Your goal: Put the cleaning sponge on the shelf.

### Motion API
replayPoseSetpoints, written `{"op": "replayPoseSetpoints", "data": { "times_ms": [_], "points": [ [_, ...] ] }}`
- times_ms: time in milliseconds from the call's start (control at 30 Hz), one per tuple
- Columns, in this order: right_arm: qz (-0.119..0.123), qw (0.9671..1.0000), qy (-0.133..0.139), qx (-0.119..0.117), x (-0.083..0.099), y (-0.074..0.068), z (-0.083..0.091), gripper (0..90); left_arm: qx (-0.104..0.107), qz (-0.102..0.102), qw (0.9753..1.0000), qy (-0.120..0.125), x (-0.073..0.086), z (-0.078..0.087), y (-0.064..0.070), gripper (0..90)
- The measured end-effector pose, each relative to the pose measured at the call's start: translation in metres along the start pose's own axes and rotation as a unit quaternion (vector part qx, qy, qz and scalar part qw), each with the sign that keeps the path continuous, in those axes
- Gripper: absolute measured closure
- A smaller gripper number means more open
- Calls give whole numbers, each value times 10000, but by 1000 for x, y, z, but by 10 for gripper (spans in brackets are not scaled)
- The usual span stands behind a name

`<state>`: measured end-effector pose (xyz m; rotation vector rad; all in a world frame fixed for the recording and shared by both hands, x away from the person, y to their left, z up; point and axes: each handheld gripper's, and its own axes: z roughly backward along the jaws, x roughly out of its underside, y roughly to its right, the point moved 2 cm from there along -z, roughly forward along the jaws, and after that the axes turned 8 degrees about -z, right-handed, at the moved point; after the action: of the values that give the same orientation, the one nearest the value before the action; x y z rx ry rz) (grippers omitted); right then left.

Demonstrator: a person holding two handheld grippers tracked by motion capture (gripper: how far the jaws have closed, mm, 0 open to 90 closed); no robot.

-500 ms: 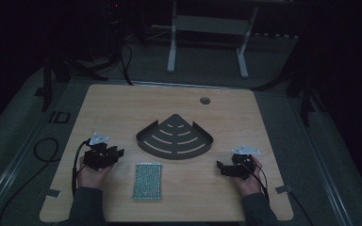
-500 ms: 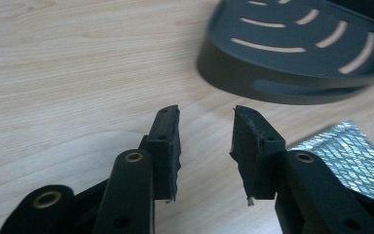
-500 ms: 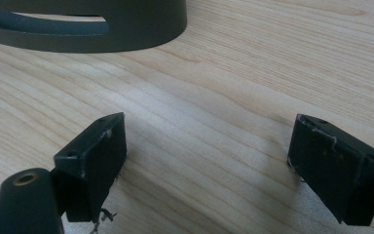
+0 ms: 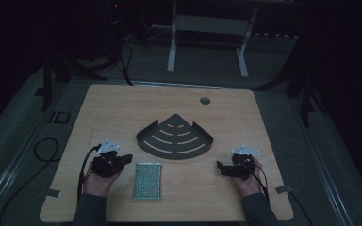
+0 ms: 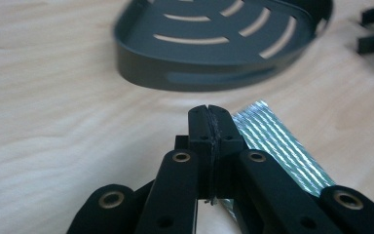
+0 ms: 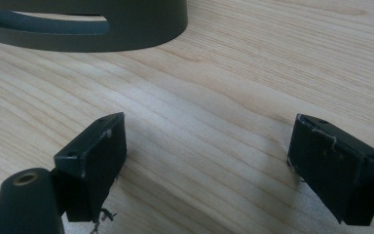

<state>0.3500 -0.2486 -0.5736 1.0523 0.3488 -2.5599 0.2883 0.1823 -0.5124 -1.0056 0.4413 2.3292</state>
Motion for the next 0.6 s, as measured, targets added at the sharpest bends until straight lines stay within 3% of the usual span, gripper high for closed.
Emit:
{"op": "replayPoseSetpoints", "data": {
  "times_ms": [133, 200, 267, 600],
  "points": [
    [7, 10000, 0, -3, 0, 0, 0, 137, 102, -292, 9993, -210, 4, 1, 20, 900],
    [5, 10000, 0, -2, 0, 0, 0, 137, 132, -329, 9991, -234, 5, 1, 24, 900],
    [6, 10000, -1, -3, 0, 0, 0, 137, 123, -511, 9979, -372, 9, -1, 32, 900],
    [5, 10000, -2, -2, 0, 0, 0, 137, 386, -546, 9952, -708, 22, -18, 42, 900]
  ]
}}
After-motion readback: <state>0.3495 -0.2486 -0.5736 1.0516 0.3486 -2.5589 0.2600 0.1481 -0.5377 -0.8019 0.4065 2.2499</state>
